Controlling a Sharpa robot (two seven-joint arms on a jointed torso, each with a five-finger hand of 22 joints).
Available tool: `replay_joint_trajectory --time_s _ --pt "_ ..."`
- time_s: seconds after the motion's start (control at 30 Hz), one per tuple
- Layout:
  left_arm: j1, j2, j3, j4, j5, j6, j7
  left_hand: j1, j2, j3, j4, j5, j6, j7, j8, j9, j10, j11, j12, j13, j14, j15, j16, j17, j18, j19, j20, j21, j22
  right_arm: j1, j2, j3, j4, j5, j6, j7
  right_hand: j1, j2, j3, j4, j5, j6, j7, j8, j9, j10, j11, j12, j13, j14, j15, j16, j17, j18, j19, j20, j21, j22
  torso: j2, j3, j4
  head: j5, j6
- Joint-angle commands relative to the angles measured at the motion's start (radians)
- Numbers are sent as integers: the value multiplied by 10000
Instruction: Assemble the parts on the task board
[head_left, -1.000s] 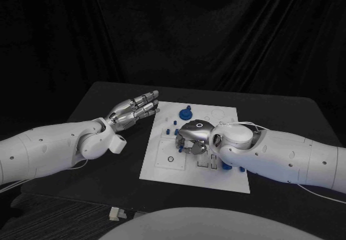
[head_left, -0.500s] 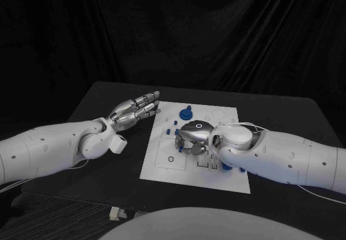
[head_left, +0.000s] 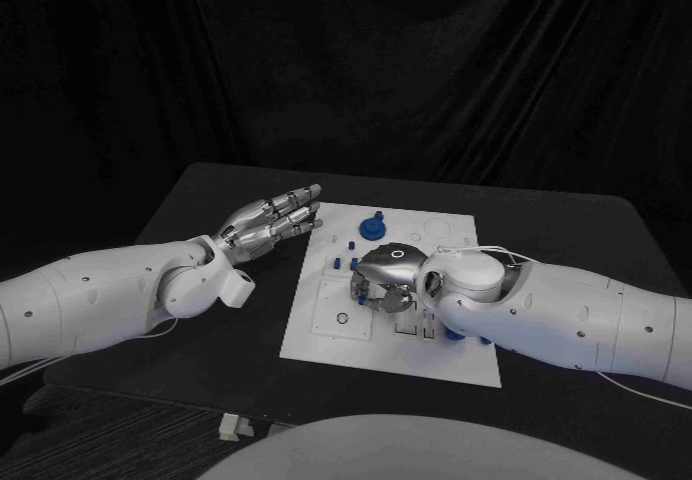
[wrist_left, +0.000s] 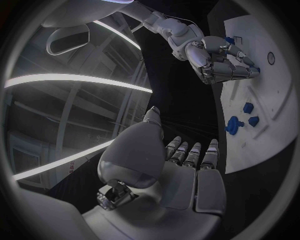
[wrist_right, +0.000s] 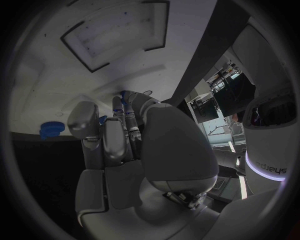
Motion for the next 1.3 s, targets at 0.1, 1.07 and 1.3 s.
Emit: replay_joint_trajectory --time_s 0.1,1.07,1.3 --pt "-18 32 10 9 76 188 81 52 69 -1 -59 34 71 102 100 24 24 -35 36 13 -14 84 -31 -6 172 22 45 48 21 -53 -23 -1 50 -71 408 -302 -115 -138 18 -72 -133 -380 -133 -235 -61 -491 71 -164 -28 -123 -33 -116 -139 -1 -158 -8 -246 1080 1 -1 1 1 1" --pt "-29 -32 10 -12 77 171 50 54 69 -10 -63 32 128 138 125 33 27 -32 38 14 -10 88 -28 -5 168 36 48 56 43 1060 -1369 -1 868 464 -1776 -548 449 -625 -2598 2394 -1448 -1623 -813 -529 -756 -4691 152 1260 -7 -542 -65 -351 -677 140 -494 -33 -1426 879 -3 3 0 -108 1" --pt "-32 -4 10 -22 77 148 87 54 60 -22 -67 29 96 114 124 26 28 -13 38 14 -5 97 -25 -2 165 44 48 59 44 1542 -1974 -2 889 743 -1129 -1125 -22 -1103 -3941 2721 -1558 -2634 -1621 -759 -1122 -5379 180 1185 -36 -728 -41 -544 -969 197 -684 7 -1945 776 -3 5 -3 -218 1"
